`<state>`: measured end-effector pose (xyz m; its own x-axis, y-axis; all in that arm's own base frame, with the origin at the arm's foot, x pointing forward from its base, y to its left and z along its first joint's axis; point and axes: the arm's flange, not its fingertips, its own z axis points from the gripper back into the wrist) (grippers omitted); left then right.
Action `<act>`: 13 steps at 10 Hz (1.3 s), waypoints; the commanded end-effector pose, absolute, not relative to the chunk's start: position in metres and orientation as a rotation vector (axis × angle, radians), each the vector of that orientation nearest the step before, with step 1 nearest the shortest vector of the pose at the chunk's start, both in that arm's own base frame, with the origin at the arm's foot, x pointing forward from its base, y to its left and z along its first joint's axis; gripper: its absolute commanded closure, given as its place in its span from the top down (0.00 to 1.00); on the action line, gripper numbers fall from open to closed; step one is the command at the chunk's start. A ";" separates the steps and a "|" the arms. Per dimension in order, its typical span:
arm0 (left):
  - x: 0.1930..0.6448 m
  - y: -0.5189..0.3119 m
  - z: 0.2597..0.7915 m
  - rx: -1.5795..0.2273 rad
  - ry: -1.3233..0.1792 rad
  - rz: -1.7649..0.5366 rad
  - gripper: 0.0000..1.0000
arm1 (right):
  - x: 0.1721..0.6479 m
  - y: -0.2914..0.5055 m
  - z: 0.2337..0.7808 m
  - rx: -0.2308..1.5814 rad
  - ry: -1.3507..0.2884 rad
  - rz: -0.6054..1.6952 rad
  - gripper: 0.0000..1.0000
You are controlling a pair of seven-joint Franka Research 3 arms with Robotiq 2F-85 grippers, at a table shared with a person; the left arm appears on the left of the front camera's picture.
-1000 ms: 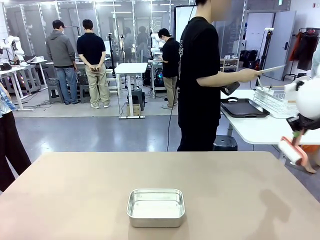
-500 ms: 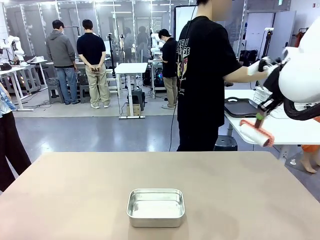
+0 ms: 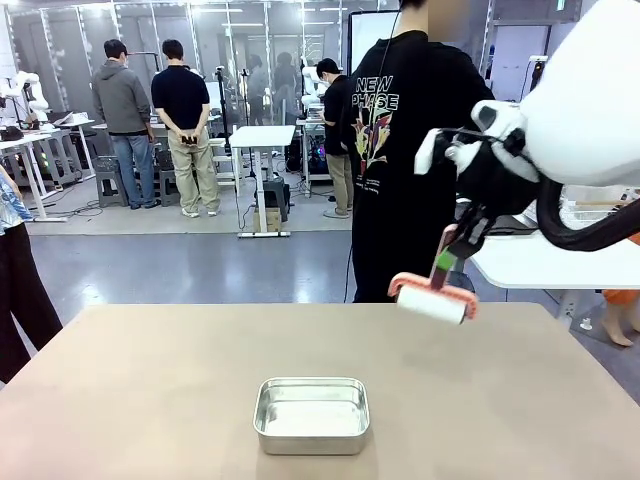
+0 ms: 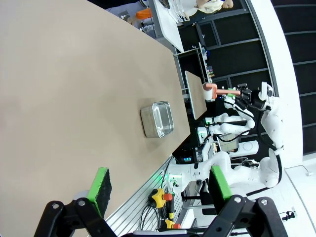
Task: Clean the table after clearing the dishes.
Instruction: Place the Lint Roller back on top of the Airtight Container.
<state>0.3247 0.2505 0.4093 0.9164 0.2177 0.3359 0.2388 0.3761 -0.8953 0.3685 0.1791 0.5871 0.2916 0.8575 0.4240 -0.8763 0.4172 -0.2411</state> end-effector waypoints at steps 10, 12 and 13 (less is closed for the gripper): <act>0.322 0.251 0.413 -1.190 -0.430 -0.001 1.00 | 0.343 0.227 0.566 0.065 -0.488 1.328 0.21; 0.322 0.251 0.413 -1.190 -0.430 -0.001 1.00 | 0.350 0.241 0.562 0.058 -0.499 1.395 0.21; 0.322 0.251 0.413 -1.190 -0.430 -0.001 1.00 | 0.354 0.260 0.558 0.062 -0.475 1.457 0.21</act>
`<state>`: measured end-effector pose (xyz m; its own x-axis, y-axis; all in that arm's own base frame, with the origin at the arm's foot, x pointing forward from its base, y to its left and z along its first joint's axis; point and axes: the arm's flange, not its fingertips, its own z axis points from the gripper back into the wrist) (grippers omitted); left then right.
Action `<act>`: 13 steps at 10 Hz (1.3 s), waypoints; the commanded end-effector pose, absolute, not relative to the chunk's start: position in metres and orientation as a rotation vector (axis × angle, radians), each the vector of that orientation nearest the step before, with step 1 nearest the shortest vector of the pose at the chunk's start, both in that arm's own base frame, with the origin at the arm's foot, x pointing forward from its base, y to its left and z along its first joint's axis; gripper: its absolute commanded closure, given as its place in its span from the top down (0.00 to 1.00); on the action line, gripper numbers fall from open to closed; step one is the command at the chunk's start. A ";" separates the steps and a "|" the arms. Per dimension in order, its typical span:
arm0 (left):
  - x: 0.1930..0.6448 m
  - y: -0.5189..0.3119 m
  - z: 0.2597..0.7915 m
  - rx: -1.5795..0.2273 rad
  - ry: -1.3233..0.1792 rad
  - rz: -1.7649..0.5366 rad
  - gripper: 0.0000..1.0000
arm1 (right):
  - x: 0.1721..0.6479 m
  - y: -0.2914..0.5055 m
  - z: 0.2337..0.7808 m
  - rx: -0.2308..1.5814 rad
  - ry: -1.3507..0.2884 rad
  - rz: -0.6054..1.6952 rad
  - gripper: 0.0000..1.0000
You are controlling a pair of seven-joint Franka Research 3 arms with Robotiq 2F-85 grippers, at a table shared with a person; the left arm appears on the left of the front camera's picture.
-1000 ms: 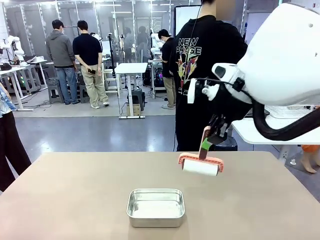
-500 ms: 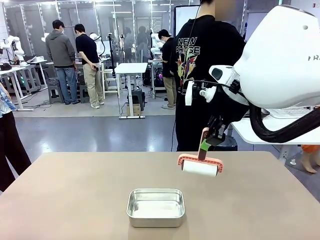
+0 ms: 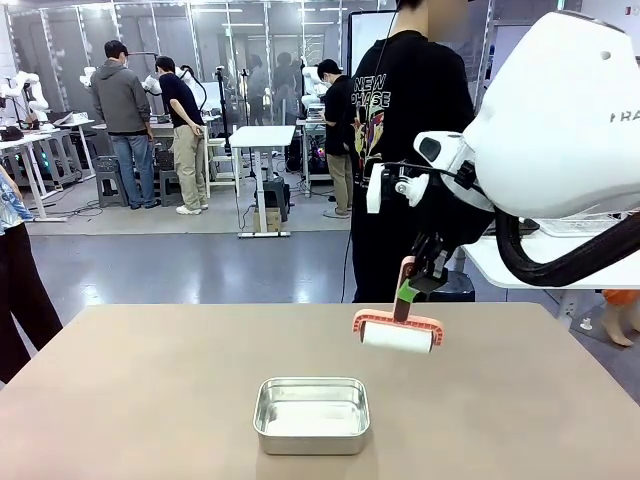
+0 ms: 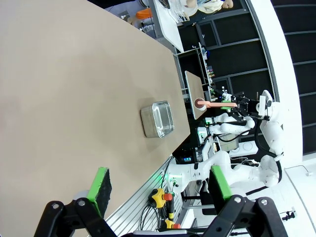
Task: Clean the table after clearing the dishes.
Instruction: Place the Lint Roller back on top of the Airtight Container.
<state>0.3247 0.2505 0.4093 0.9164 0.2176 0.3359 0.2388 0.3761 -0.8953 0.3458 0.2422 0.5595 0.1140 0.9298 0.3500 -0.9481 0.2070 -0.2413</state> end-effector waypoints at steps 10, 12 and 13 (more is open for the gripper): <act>0.322 0.251 0.413 -1.190 -0.430 -0.001 1.00 | 0.374 0.392 0.500 0.074 -0.254 1.659 0.21; 0.322 0.251 0.413 -1.190 -0.430 -0.001 1.00 | 0.378 0.398 0.492 0.083 -0.234 1.660 0.21; 0.322 0.251 0.413 -1.190 -0.430 -0.001 1.00 | 0.380 0.400 0.488 0.085 -0.228 1.653 0.21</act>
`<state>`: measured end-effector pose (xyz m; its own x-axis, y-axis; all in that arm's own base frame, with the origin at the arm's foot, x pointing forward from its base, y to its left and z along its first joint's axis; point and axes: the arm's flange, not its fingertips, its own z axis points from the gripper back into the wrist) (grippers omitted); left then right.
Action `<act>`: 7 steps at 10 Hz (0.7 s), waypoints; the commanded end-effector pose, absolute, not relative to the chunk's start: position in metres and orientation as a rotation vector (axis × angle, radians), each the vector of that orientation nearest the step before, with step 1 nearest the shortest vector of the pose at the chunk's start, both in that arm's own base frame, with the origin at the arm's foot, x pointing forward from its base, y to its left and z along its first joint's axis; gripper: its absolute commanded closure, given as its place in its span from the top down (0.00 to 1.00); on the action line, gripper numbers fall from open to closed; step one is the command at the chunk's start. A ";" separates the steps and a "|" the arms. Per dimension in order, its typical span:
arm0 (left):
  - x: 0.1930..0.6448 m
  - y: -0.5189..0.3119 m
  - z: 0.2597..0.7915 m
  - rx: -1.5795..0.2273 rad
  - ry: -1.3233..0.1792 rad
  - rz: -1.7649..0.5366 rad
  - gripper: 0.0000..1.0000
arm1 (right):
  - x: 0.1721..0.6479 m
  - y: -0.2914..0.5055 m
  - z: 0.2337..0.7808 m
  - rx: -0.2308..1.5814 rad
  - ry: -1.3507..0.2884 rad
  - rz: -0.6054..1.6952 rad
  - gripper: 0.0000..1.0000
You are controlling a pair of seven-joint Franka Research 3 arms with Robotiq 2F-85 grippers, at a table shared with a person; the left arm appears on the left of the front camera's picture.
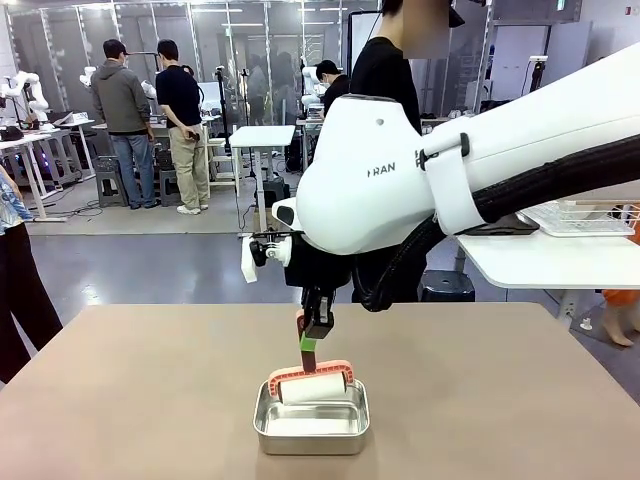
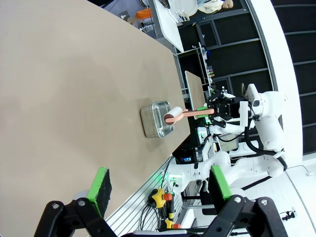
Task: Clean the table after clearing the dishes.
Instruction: Place the Lint Roller back on top of the Airtight Container.
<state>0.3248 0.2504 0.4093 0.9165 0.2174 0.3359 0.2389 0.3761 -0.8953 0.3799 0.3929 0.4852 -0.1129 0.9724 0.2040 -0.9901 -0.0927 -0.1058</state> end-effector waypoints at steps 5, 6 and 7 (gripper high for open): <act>0.322 0.251 0.413 -1.190 -0.430 -0.001 1.00 | 0.402 0.397 0.471 0.115 -0.229 1.619 0.21; 0.322 0.251 0.413 -1.190 -0.430 -0.001 1.00 | 0.406 0.396 0.466 0.130 -0.228 1.611 0.21; 0.322 0.251 0.413 -1.190 -0.430 -0.001 1.00 | 0.410 0.395 0.460 0.136 -0.234 1.603 0.21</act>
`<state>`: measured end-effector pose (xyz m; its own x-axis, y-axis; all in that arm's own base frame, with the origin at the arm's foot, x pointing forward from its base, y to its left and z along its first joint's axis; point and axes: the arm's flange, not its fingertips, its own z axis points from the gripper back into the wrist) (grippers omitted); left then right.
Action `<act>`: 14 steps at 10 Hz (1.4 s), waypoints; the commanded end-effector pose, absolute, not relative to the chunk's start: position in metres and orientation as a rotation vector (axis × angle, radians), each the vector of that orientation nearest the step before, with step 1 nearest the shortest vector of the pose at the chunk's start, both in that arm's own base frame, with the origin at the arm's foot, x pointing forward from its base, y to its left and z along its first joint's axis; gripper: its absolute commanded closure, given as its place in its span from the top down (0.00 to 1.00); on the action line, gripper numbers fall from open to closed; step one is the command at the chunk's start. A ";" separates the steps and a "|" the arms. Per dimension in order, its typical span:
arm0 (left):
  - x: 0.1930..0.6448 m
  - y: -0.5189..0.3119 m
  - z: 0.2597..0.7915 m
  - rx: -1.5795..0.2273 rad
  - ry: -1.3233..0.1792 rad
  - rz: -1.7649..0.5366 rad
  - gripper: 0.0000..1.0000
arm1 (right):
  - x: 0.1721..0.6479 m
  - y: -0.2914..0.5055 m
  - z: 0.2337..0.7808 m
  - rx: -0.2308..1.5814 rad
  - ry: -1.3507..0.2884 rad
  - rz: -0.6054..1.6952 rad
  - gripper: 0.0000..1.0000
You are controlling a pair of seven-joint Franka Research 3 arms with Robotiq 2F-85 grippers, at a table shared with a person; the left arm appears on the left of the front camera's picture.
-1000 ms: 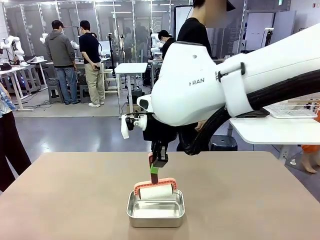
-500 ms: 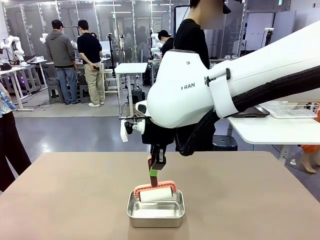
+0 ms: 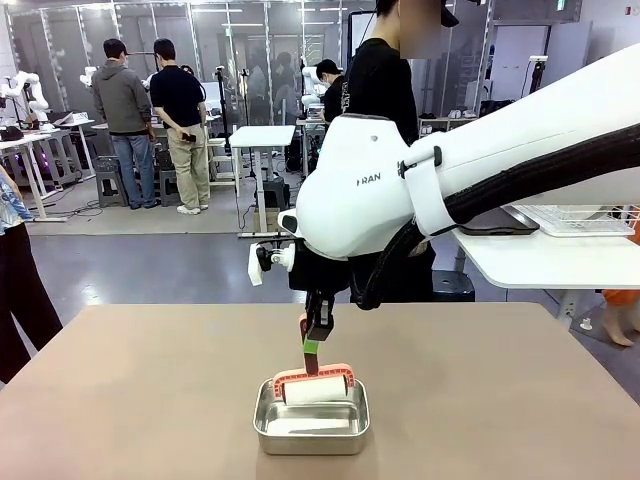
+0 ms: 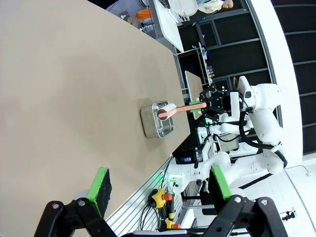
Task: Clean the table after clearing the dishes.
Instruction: Place the Lint Roller back on top of the Airtight Container.
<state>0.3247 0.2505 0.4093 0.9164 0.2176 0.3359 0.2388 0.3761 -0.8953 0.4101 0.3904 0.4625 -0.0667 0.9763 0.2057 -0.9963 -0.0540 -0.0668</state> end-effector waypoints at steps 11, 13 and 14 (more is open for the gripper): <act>0.322 0.251 0.413 -1.190 -0.430 -0.001 1.00 | 0.436 0.381 0.396 0.210 -0.230 1.497 0.21; 0.322 0.251 0.413 -1.190 -0.430 -0.001 1.00 | 0.434 0.381 0.387 0.222 -0.218 1.495 0.21; 0.322 0.251 0.413 -1.190 -0.430 -0.001 1.00 | 0.434 0.381 0.385 0.221 -0.212 1.498 0.21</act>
